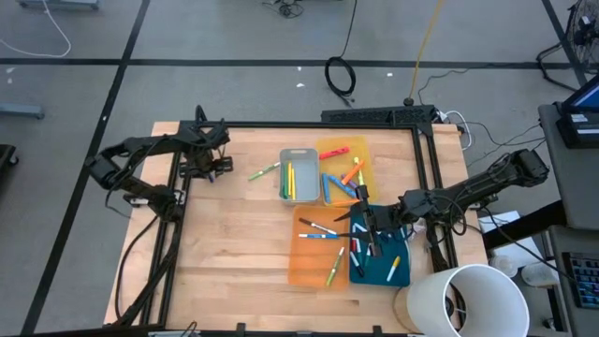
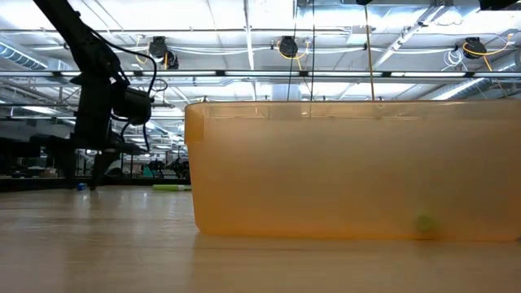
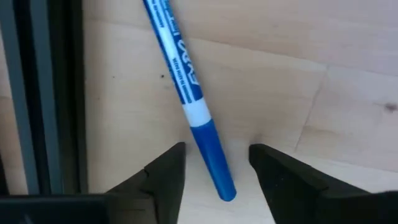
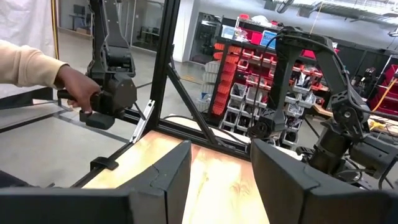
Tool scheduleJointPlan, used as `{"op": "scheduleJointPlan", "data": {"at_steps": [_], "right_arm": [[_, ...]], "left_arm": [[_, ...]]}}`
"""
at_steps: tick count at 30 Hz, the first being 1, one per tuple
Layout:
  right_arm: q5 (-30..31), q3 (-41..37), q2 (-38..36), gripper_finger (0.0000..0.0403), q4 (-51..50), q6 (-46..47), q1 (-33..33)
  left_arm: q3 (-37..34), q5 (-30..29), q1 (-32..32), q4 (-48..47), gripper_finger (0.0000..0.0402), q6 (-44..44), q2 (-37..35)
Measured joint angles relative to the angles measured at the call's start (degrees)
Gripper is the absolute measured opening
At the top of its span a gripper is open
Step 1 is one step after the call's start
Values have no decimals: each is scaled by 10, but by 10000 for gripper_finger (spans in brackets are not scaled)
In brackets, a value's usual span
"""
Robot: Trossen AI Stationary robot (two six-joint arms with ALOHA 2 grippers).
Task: Pick & Place Markers
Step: Put the blue marker pen into the orange bin
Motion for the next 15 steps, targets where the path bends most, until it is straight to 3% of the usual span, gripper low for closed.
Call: {"op": "scheduleJointPlan", "data": {"at_steps": [3, 10, 15], "right_arm": [[0, 0, 0, 155, 0, 0, 0], [0, 0, 0, 155, 0, 0, 0], [0, 0, 0, 155, 0, 1, 0]], "left_arm": [[1, -3, -1, -9, 163, 7, 2], [1, 1, -8, -11, 32, 31, 3], [2, -14, -33, -4, 32, 79, -5]]}}
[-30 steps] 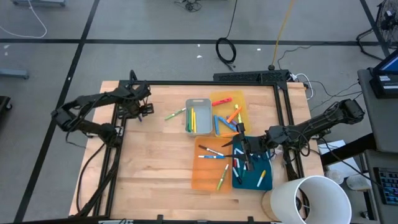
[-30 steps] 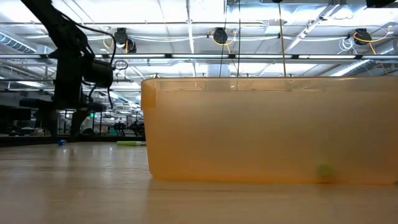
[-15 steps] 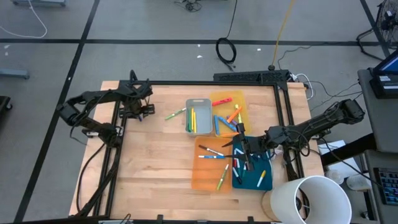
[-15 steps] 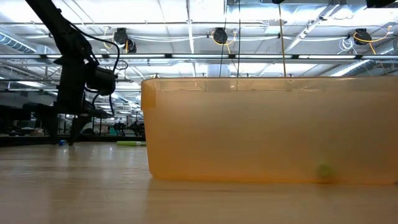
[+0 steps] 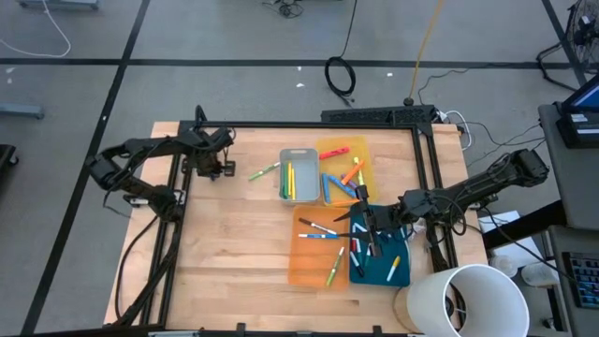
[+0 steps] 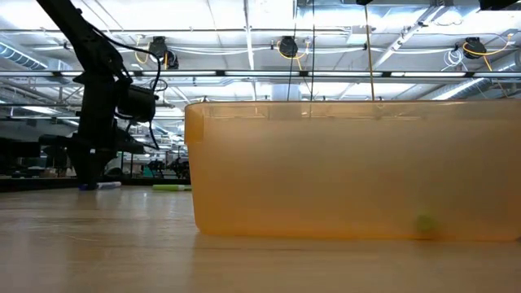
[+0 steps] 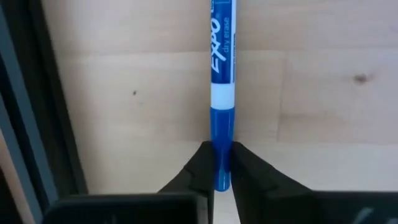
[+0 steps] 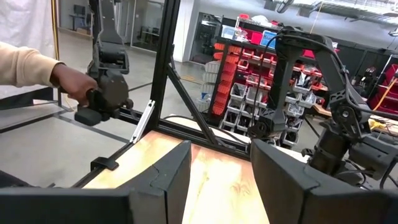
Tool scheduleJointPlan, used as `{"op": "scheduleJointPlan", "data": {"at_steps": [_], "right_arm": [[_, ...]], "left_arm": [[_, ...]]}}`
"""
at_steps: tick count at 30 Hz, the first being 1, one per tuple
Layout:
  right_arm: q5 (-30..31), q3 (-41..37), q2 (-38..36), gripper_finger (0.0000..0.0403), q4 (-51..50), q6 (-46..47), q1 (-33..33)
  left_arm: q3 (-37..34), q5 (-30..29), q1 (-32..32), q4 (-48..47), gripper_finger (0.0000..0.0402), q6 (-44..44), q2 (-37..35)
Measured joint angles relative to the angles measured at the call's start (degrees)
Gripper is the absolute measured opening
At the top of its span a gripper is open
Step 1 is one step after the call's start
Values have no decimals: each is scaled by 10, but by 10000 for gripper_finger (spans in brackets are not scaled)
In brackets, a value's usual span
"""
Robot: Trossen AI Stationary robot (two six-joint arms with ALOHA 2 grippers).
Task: Pick & Place Markers
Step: Put the blue marker pen into the orange bin
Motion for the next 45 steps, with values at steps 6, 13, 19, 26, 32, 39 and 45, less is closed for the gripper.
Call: {"op": "scheduleJointPlan", "data": {"at_steps": [6, 13, 19, 26, 32, 39, 45], "right_arm": [[0, 0, 0, 155, 0, 10, 0], [0, 0, 0, 155, 0, 11, 0], [0, 0, 0, 155, 0, 11, 0], [2, 0, 0, 155, 1, 10, 0], [4, 0, 0, 155, 5, 5, 0], [42, 0, 0, 155, 13, 3, 0], [47, 0, 0, 155, 13, 3, 0]], "left_arm": [[-2, -14, -71, 5, 33, 36, -49], [0, -14, -210, 6, 26, 12, -129], [0, -39, -376, 39, 26, -53, -196], [2, -61, -547, 220, 26, -117, -209], [96, -120, -627, 209, 26, -111, -147], [275, -126, -665, 134, 26, -28, 7], [393, -91, -677, 98, 26, 22, 140]]}}
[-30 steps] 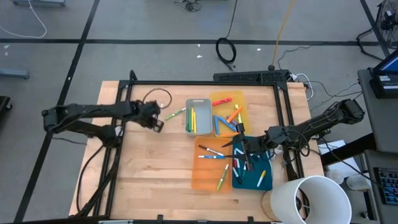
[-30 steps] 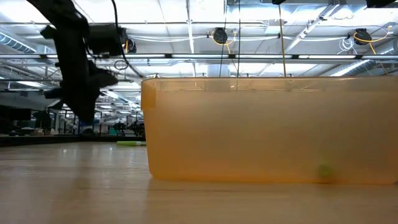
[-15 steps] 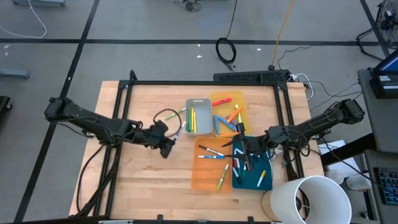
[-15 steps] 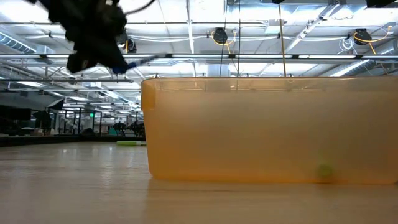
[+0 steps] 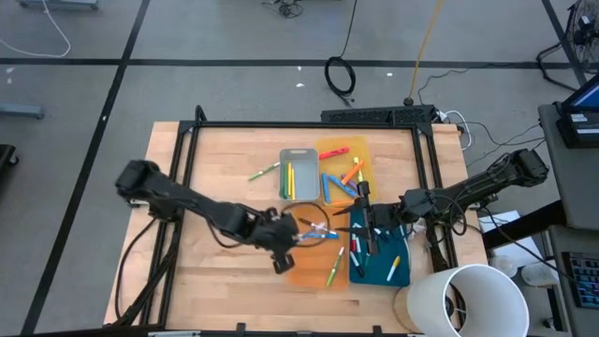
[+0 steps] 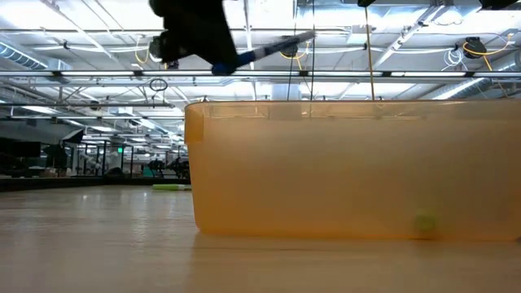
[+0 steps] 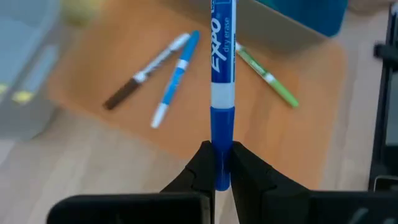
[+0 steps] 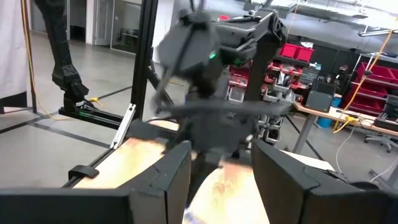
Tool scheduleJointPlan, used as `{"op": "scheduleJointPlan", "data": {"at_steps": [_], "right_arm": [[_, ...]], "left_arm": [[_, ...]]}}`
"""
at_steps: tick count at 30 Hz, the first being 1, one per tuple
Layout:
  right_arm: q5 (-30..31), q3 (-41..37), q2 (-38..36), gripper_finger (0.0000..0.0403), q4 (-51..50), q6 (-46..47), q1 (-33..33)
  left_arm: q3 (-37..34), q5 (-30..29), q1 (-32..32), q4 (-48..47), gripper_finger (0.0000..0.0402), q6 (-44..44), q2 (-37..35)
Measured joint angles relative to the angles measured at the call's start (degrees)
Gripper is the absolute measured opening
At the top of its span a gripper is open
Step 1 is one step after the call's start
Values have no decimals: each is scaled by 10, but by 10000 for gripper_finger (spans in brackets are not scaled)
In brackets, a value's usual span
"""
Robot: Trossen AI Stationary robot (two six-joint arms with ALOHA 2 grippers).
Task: Pick & Place Markers
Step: Put the blue marker pen into the orange bin, then put the green marker pen into the orange bin
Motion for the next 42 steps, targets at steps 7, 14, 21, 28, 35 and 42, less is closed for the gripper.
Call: {"op": "scheduleJointPlan", "data": {"at_steps": [7, 14, 21, 28, 35, 42], "right_arm": [[0, 0, 0, 155, -1, 0, 0], [0, 0, 0, 155, 0, 0, 0], [-1, 0, 0, 155, 1, 0, 0], [-2, 0, 0, 155, -4, 1, 0], [-3, 0, 0, 155, -4, 1, 0], [-3, 0, 0, 155, -4, 1, 0]], "left_arm": [[66, 39, 0, -3, 26, 51, 85], [69, 41, 12, 14, 77, 46, 113], [69, 41, 21, 28, 127, 54, 116], [70, -21, 32, -115, 140, 81, 37], [24, -171, 79, -293, 136, 36, -93], [-104, -116, 231, -254, 159, 55, -157]]}}
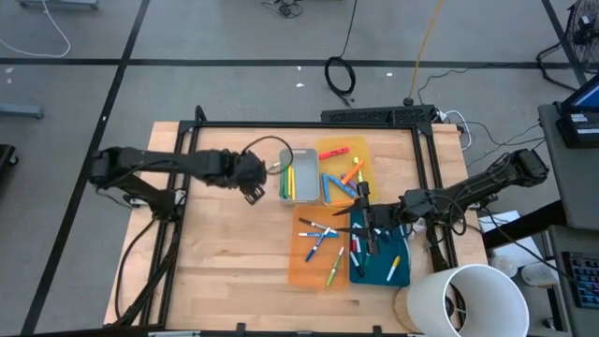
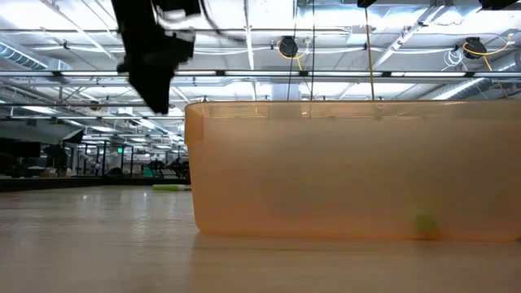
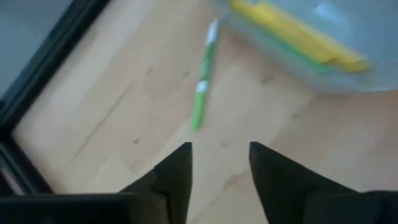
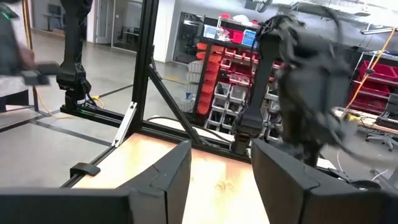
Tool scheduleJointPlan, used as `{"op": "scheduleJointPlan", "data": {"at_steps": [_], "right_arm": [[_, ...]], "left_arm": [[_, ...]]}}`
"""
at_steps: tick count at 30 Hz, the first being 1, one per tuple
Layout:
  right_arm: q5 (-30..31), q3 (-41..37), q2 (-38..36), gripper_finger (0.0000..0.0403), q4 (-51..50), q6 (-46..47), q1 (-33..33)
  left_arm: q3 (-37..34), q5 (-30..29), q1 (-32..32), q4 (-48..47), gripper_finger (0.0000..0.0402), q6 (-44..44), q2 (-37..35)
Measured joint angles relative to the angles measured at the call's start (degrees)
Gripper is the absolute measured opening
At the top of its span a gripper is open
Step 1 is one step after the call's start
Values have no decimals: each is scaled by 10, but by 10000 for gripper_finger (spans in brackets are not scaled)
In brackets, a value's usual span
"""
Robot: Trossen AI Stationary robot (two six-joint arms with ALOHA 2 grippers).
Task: Pick & Place Markers
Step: Put the green marker pen into the orange bin
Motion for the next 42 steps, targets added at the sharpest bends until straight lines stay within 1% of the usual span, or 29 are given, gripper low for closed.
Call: {"op": "scheduleJointPlan", "data": {"at_steps": [2, 6, 7, 10, 13, 18, 22, 25, 31, 34, 36, 38, 42], "right_arm": [[0, 0, 0, 155, 0, 0, 0], [0, 0, 0, 155, -1, -3, 0], [0, 0, 0, 155, -1, -3, 0], [0, 0, 0, 155, -4, -3, 0], [0, 0, 0, 155, -4, -4, 0], [0, 0, 0, 155, -5, -6, 0], [0, 0, 0, 155, -9, -7, 0], [0, 0, 0, 155, -10, -7, 0], [0, 0, 0, 155, -10, -7, 0], [0, 0, 0, 155, -11, -7, 0], [0, 0, 0, 155, -11, -7, 0], [0, 0, 0, 155, -11, -7, 0], [0, 0, 0, 155, -11, -7, 0]], "left_arm": [[-33, 29, 47, 27, 182, 33, 1], [-92, 135, 134, 135, 233, 126, 21], [-100, 154, 151, 158, 243, 157, 25], [-119, 189, 190, 217, 264, 234, 33], [-122, 200, 218, 253, 270, 268, 45], [-122, 234, 244, 292, 271, 281, 80], [-122, 233, 244, 293, 271, 304, 131], [-123, 232, 248, 297, 271, 306, 168], [-119, 234, 258, 304, 271, 317, 201], [-120, 235, 258, 303, 257, 322, 202], [-120, 233, 256, 304, 232, 321, 202], [-120, 233, 255, 303, 196, 321, 203], [-120, 231, 255, 291, 108, 296, 205]]}}
